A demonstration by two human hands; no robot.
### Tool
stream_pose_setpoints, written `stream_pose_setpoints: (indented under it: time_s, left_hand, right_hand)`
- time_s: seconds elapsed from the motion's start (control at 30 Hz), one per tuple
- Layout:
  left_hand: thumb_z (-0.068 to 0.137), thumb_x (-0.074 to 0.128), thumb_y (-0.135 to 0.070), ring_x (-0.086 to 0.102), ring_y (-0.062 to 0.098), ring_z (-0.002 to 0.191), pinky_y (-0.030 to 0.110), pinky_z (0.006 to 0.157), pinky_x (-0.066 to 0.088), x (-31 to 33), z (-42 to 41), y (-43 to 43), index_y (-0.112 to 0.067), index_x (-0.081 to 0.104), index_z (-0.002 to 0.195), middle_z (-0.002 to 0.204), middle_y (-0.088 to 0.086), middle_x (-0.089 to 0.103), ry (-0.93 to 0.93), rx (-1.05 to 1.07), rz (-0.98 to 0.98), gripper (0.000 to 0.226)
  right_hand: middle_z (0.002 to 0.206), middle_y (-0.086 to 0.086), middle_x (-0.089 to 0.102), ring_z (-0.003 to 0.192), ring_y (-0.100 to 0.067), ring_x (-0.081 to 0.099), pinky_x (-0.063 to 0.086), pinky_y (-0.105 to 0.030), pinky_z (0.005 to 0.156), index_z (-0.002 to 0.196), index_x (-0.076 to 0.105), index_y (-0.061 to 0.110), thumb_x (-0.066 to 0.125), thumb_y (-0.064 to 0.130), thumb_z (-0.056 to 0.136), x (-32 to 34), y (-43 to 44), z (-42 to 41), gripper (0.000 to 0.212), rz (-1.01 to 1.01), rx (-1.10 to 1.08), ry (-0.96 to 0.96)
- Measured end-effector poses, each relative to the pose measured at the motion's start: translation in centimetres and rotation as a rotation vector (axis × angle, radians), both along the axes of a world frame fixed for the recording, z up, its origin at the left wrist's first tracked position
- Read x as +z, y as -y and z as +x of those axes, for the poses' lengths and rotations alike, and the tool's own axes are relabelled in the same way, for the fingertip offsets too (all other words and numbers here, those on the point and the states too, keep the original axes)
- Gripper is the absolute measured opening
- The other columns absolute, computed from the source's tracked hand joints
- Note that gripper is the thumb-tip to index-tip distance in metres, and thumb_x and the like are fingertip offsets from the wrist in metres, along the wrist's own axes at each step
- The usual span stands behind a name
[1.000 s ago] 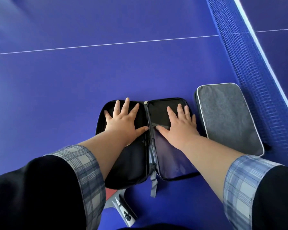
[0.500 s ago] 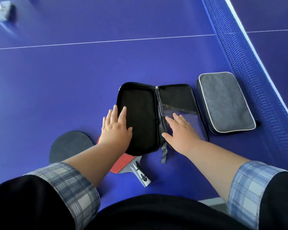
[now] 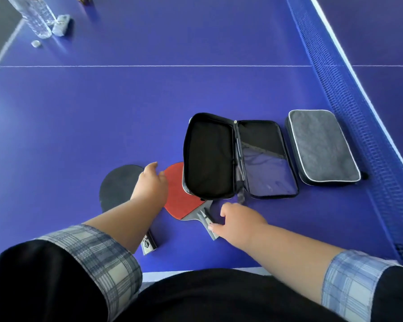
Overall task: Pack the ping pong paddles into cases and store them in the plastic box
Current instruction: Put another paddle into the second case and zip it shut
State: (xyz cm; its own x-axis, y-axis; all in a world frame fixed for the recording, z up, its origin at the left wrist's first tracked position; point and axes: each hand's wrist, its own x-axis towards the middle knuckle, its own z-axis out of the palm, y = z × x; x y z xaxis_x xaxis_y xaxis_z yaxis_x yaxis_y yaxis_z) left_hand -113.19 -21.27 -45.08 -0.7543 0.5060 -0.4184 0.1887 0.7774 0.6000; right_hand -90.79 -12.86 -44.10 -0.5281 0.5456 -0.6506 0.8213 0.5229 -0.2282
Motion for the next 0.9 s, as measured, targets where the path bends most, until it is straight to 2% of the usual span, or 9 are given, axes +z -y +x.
stream_pose_setpoints:
  time_s: [0.07,0.27,0.33,0.4,0.5,0.6,0.73,0.83,0.9]
  left_hand:
    - [0.099,0.036,-0.027,0.063,0.024,0.099,0.029,0.065,0.045,-0.2,1.7,1.1,-0.020,0.040,0.146,0.139,0.001,0.055,0.037,0.055,0.034,0.049]
    - [0.096,0.045,-0.027,0.061,0.020,0.100,0.031,0.065,0.052,-1.4,7.7,4.3,-0.026,0.041,0.143,0.129,-0.008,0.054,0.094,0.210,0.040,0.047]
    - [0.093,0.051,-0.023,0.060,0.020,0.088,0.032,0.066,0.052,-1.9,9.0,4.7,-0.024,0.046,0.136,0.116,-0.006,0.059,0.190,0.272,0.041,0.043]
    - [0.090,0.053,-0.018,0.059,0.023,0.076,0.036,0.072,0.057,-2.0,9.7,4.5,-0.020,0.052,0.122,0.100,0.000,0.063,0.311,0.379,0.091,0.033]
    - [0.091,0.061,-0.018,0.066,0.033,0.092,0.049,0.090,0.057,-2.2,9.7,4.5,-0.009,0.058,0.121,0.104,0.010,0.063,0.433,0.511,0.137,0.032]
    - [0.097,0.059,-0.020,0.064,0.023,0.078,0.038,0.076,0.058,-1.6,9.6,4.7,-0.012,0.060,0.097,0.092,0.006,0.065,0.582,0.653,0.289,0.007]
    - [0.097,0.049,-0.012,0.058,0.016,0.064,0.032,0.064,0.051,0.0,9.3,5.3,-0.020,0.055,0.082,0.080,0.002,0.060,0.560,0.770,0.344,0.018]
    - [0.092,0.049,-0.018,0.062,0.018,0.060,0.033,0.068,0.048,2.2,9.4,5.6,-0.019,0.058,0.078,0.077,0.002,0.063,0.537,0.845,0.316,0.017]
    - [0.086,0.048,-0.026,0.065,0.023,0.059,0.030,0.064,0.043,3.6,9.5,5.9,-0.016,0.061,0.077,0.075,0.002,0.070,0.499,0.888,0.286,0.019]
  right_hand:
    - [0.114,0.001,0.057,0.104,-0.026,0.060,0.045,-0.035,0.071,0.118,0.050,0.020,0.057,0.067,0.084,-0.7,0.8,-0.1,0.058,0.024,0.037,0.023]
    - [0.099,0.002,0.053,0.097,-0.027,0.063,0.042,-0.034,0.064,0.101,0.040,0.020,0.063,0.059,0.085,-2.8,2.1,-0.1,0.048,0.039,0.037,-0.016]
    - [0.096,0.002,0.053,0.094,-0.028,0.063,0.041,-0.034,0.062,0.098,0.040,0.020,0.064,0.054,0.086,-3.4,2.4,-0.1,0.044,0.040,0.014,-0.038]
    - [0.095,0.001,0.058,0.090,-0.028,0.062,0.042,-0.033,0.061,0.097,0.044,0.019,0.065,0.049,0.086,-3.7,2.5,-0.1,0.038,0.028,-0.017,-0.071]
    - [0.095,0.000,0.063,0.087,-0.027,0.062,0.043,-0.033,0.063,0.098,0.051,0.018,0.063,0.045,0.086,-3.6,2.9,0.0,0.032,-0.043,-0.063,-0.123]
    - [0.084,0.003,0.063,0.076,-0.023,0.060,0.042,-0.032,0.059,0.092,0.054,0.021,0.062,0.045,0.085,-2.8,3.2,0.3,0.027,-0.125,-0.127,-0.204]
    - [0.069,0.007,0.053,0.059,-0.013,0.047,0.034,-0.029,0.051,0.079,0.051,0.025,0.062,0.044,0.087,-1.4,4.1,1.0,0.023,-0.242,-0.161,-0.286]
    - [0.070,0.007,0.053,0.060,-0.013,0.047,0.036,-0.028,0.054,0.078,0.051,0.026,0.064,0.045,0.086,-0.2,4.6,1.3,0.024,-0.274,-0.156,-0.344]
    - [0.072,0.007,0.053,0.062,-0.014,0.047,0.038,-0.030,0.058,0.079,0.052,0.024,0.066,0.048,0.085,0.8,4.8,1.5,0.027,-0.308,-0.124,-0.385]
